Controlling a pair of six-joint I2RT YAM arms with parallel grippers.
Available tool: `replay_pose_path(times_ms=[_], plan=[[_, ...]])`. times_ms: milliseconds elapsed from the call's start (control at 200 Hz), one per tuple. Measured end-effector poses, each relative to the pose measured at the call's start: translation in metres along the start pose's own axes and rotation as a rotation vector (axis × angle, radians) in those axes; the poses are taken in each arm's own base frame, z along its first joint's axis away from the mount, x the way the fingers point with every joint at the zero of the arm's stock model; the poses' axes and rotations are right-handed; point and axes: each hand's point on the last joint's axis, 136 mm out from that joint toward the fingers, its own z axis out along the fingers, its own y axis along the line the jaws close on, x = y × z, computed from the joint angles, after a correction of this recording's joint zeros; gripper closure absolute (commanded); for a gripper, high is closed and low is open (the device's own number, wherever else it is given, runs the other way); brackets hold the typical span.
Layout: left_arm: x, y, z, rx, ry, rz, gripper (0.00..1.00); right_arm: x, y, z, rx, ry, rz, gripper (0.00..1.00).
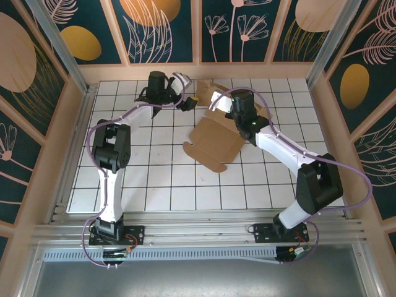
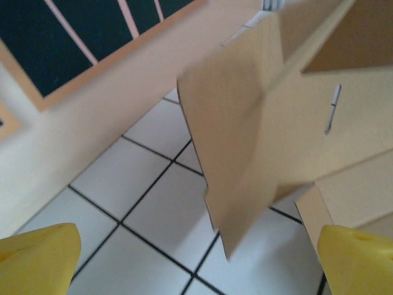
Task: Fold the paper box
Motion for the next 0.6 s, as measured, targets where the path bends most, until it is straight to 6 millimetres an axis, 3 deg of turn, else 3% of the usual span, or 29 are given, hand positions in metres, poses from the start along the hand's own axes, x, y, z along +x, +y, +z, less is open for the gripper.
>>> replay_pose_path(times_ms=[140, 345, 601], plan=[[-0.001, 0.001, 0.016, 0.069, -0.010, 0.011, 0.04, 0.001, 0.003, 0.000, -0.006, 0.001, -0.003, 1.00], [0.018, -0.008, 0.033, 0.162, 0.021, -0.082, 0.12, 0.000, 0.003, 0.000, -0.006, 0.000, -0.003, 1.00], [0.039, -0.014, 0.050, 0.233, 0.038, -0.282, 0.43, -0.002, 0.004, 0.000, -0.007, -0.003, -0.001, 1.00]])
